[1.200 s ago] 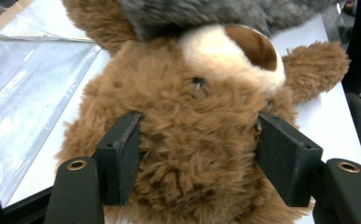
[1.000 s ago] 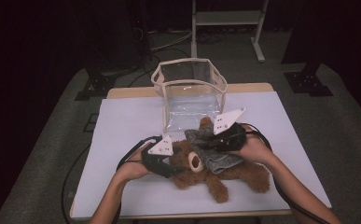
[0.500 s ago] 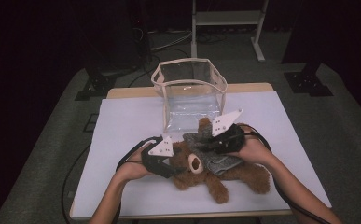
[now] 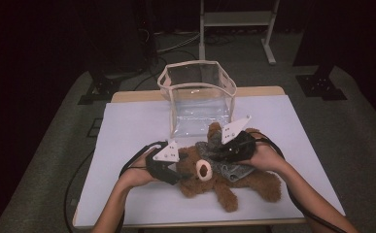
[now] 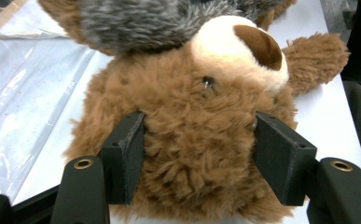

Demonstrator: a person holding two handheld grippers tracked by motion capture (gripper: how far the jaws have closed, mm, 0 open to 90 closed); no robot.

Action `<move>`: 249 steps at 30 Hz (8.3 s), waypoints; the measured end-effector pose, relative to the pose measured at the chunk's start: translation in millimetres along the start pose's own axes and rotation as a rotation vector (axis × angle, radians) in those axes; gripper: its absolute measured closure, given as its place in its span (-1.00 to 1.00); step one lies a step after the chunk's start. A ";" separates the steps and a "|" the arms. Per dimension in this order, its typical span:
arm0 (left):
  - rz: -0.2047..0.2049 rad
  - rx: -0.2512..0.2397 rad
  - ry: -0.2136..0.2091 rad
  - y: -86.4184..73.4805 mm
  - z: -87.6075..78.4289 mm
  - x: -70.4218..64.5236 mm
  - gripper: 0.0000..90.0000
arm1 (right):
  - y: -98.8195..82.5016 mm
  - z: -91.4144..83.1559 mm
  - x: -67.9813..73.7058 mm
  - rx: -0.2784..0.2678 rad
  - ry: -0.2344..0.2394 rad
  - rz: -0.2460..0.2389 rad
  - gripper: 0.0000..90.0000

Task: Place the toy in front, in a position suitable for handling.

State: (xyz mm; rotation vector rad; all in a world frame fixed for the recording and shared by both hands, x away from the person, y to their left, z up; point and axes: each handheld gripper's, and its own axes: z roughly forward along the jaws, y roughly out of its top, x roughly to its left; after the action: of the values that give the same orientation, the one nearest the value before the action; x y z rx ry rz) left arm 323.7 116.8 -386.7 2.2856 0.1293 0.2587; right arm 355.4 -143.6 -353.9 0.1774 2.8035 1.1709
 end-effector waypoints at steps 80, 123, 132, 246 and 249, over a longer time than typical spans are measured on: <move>-0.021 -0.004 -0.011 -12.0 -5.9 7.3 -0.08 | 19.8 17.1 -19.2 0.024 0.031 0.027 0.80; -0.070 -0.045 0.077 -6.0 3.4 11.8 -0.10 | 15.8 3.6 -4.5 -0.092 -0.062 -0.007 0.79; -0.119 -0.069 0.123 -6.4 1.9 15.4 -0.08 | 15.0 10.2 14.6 -0.060 -0.055 -0.074 0.79; -0.107 -0.084 0.005 -18.3 -2.7 13.2 -0.16 | 45.2 22.6 -7.0 0.005 0.003 -0.075 0.79; -0.091 -0.074 -0.011 -16.6 -1.5 10.1 -0.16 | 43.8 24.7 -0.2 0.002 0.048 -0.084 0.79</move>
State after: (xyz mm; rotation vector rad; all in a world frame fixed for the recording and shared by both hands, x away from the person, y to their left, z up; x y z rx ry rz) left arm 333.0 130.7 -396.7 2.2009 0.2138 0.2002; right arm 361.9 -95.7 -340.0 0.0325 2.8232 1.1684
